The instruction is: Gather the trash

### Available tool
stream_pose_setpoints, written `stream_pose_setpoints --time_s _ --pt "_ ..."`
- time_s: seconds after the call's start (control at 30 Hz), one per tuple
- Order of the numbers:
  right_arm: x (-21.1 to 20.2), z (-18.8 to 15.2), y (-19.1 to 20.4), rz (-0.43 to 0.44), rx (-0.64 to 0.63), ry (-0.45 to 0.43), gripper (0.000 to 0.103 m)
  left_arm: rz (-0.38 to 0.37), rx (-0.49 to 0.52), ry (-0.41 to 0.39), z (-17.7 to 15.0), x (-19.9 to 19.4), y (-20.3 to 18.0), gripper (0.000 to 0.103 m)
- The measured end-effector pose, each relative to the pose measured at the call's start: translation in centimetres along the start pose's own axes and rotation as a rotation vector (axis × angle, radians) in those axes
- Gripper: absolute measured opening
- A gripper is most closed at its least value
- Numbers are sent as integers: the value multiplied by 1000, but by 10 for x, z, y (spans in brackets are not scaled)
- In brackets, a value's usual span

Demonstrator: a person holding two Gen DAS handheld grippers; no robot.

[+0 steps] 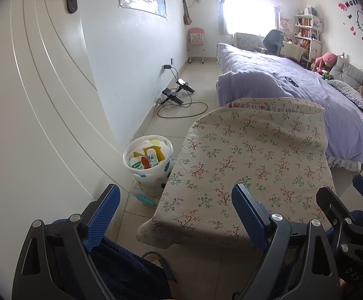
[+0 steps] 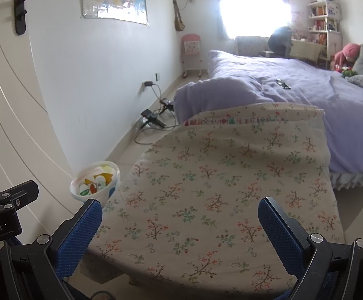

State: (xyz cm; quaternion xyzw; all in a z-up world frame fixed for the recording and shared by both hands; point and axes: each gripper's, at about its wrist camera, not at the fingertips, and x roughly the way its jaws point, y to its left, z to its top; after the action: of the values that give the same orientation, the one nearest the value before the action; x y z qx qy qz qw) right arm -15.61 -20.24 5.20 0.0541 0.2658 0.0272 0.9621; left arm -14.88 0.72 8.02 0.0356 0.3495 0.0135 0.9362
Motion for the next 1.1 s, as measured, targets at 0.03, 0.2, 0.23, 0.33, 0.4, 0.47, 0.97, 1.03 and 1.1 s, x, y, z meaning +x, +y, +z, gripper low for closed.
stream_pose_setpoints --time_s 0.03,0.2,0.23,0.33,0.4,0.47,0.97,1.03,1.1 --pt "1 0 -1 2 1 1 102 0 2 0 0 1 0 93" --pt "6 0 -1 7 5 7 102 -1 6 2 0 3 -2 93" --pt "7 0 -1 8 7 8 102 -4 8 3 0 3 -3 93" --pt "8 -1 -1 6 11 5 102 -10 7 8 -1 4 -4 93" --pt "9 -1 -3 6 13 6 102 -11 4 9 0 4 -4 93" --pt "9 -1 -4 6 14 6 102 -11 4 11 0 6 -3 93" --pt "9 -3 -4 -2 -21 -6 102 3 6 0 0 10 3 93" --pt "10 -4 -4 -2 -26 -5 102 0 2 3 0 11 4 93" --pt "10 -3 -4 2 -32 -6 102 -4 0 5 0 12 4 93"
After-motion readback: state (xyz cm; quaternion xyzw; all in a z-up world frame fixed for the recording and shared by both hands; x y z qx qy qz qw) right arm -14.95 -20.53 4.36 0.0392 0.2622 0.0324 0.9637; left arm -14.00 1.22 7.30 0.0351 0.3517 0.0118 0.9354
